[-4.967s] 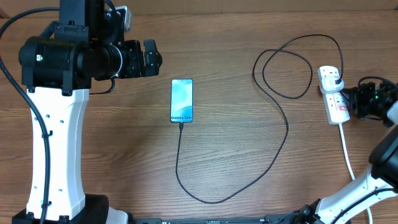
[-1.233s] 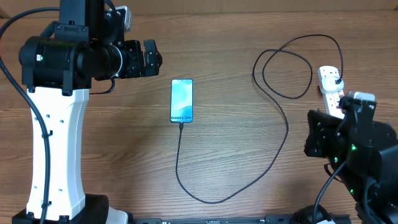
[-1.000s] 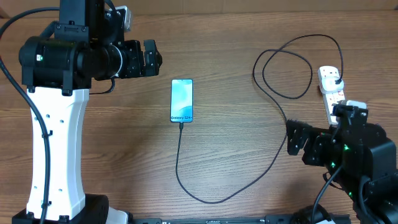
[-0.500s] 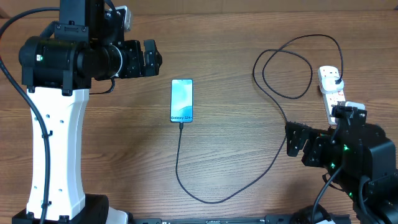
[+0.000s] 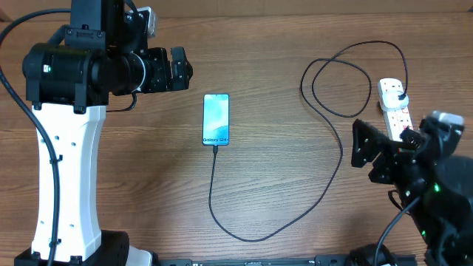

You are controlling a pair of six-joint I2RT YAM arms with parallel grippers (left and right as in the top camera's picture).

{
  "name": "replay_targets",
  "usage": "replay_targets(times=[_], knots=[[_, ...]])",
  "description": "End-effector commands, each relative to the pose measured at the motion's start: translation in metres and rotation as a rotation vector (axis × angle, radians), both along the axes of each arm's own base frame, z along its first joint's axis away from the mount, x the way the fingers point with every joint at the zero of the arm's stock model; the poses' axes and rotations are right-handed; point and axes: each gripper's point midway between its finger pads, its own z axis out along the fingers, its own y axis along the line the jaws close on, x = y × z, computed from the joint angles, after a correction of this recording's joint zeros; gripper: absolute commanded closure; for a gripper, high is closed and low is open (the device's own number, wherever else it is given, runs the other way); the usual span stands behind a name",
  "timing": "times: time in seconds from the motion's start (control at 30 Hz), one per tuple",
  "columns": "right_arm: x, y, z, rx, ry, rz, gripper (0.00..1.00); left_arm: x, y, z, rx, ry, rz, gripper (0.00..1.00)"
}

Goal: Plug charger to phone and switch on socket

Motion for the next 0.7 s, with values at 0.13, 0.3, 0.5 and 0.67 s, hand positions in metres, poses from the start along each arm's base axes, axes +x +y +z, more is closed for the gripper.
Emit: replay_targets(times=[0.13,0.3,0.5,0.67], knots=[[0.004,0.003,-0.026,-0.028,-0.154,0.046,0.00,-0.001,-0.001,0.003,-0.003,-0.008,-0.006,0.01],[0.009,0.004,-0.047,-0.011,-0.239,0.044,0.00,-0.001,-0.001,0.003,-0.003,-0.008,-0.006,0.01],[0.011,0.006,-0.075,0.011,-0.337,0.051,0.00,-0.001,-0.001,0.003,-0.003,-0.008,-0.006,0.00],[0.011,0.006,-0.096,0.020,-0.382,0.050,0.00,-0.001,-0.001,0.003,-0.003,-0.008,-0.006,0.01]])
